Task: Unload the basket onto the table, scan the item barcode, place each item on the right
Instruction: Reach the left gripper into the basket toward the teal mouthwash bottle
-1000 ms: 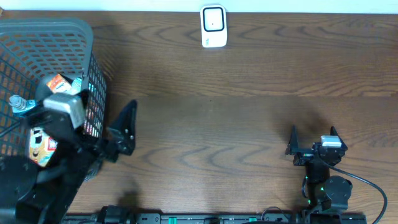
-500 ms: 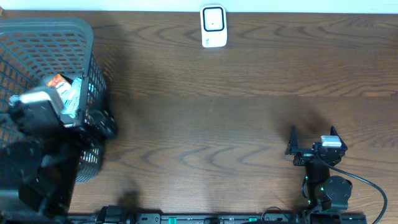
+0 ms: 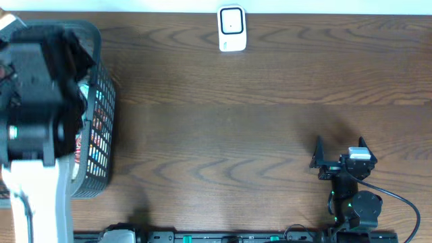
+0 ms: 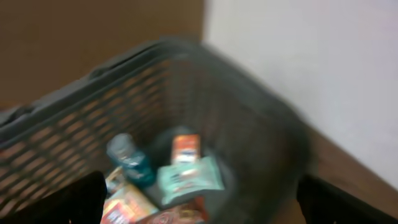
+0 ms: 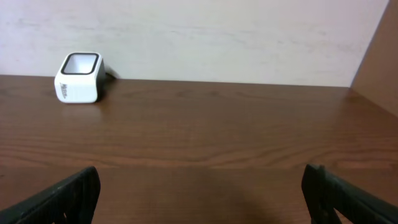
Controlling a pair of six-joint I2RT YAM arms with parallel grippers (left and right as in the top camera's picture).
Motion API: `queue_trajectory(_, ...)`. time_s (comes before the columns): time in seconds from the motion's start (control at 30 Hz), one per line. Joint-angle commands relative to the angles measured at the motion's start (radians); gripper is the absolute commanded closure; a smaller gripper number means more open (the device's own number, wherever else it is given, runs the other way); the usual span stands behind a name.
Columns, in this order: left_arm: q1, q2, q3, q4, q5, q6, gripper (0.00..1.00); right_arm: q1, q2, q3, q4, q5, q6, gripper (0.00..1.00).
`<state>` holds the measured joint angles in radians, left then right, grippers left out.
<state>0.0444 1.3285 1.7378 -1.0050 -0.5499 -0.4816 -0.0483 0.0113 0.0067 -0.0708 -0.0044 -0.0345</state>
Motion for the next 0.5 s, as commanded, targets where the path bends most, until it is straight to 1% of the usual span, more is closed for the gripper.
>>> queue_trajectory(0.0,0.110,0.053,0.026,-0.044,-0.045,-0.187,0.02,0.003,-0.005,-0.001,-0.004,-0.005,-0.008,0.01)
queue_trajectory(0.1,0.229,0.110,0.025,-0.065,0.051,-0.248,0.02,0.003,-0.005,-0.001,-0.004,-0.005,-0.008,0.01)
queue_trajectory(0.17,0.302,0.146,0.025,-0.064,0.144,-0.266,0.02,0.003,-0.005,-0.001,-0.004,-0.005,-0.008,0.01)
queue_trajectory(0.27,0.388,0.203,0.025,-0.065,0.235,-0.283,0.02,0.003,-0.005,-0.001,-0.004,-0.005,-0.008,0.01)
queue_trajectory(0.37,0.448,0.259,0.024,-0.072,0.301,-0.284,0.02,0.003,-0.005,-0.001,-0.004,-0.005,-0.008,0.00)
queue_trajectory(0.4,0.465,0.279,0.023,-0.079,0.317,-0.302,0.02,0.003,-0.005,-0.001,-0.004,-0.005,-0.008,0.01)
queue_trajectory(0.47,0.491,0.315,0.016,-0.108,0.326,-0.380,0.02,0.003,-0.005,-0.001,-0.004,-0.005,-0.008,0.01)
